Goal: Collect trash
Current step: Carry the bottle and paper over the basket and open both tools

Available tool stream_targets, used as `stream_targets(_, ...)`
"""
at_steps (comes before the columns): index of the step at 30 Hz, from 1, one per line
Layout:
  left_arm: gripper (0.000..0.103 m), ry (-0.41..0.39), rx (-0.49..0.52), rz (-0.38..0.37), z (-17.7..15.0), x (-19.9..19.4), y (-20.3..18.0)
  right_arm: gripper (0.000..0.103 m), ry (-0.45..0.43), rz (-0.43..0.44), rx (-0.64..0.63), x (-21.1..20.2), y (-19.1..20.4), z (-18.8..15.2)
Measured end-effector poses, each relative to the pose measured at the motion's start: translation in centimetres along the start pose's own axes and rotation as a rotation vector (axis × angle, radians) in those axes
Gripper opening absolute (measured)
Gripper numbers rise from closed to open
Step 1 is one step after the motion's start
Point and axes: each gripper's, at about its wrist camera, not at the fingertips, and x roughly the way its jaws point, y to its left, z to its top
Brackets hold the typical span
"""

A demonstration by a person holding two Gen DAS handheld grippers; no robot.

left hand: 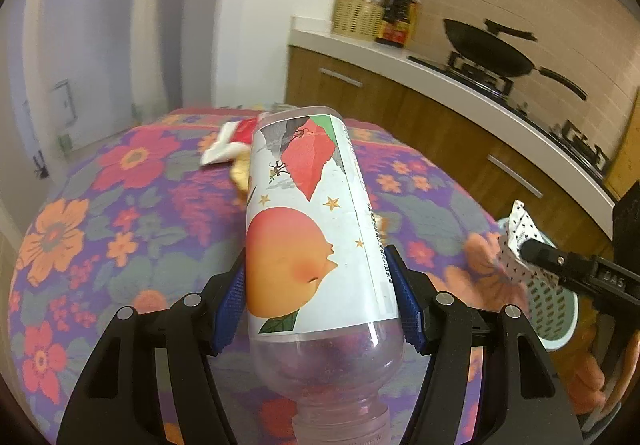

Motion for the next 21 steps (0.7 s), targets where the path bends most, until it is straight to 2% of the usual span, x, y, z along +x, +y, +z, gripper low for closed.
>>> stream_targets(6,0.062,-0.02,0.086,-0.001,0.3,0.2,-5.4,0.039,-0.069,-0.267,-0.087,-2.5,-1.3,-0.1)
stream_targets(10,0.062,-0.003,0.131,-0.075,0.8,1.0,-9.9,0.039,-0.098,-0.431,-0.108,-4.0,-2.9,-0.3)
stream_targets(14,0.062,0.024,0.18,-0.136,0.9,2.3,-14.4,0.039,-0.107,-0.527,-0.089,-5.3,-5.7,-0.6)
stream_targets(21,0.062,0.103,0.245,-0.229,-0.3,5.7,-21.1,0.039,-0.094,-0.62,0.007,-7.1,-11.5,-1.0)
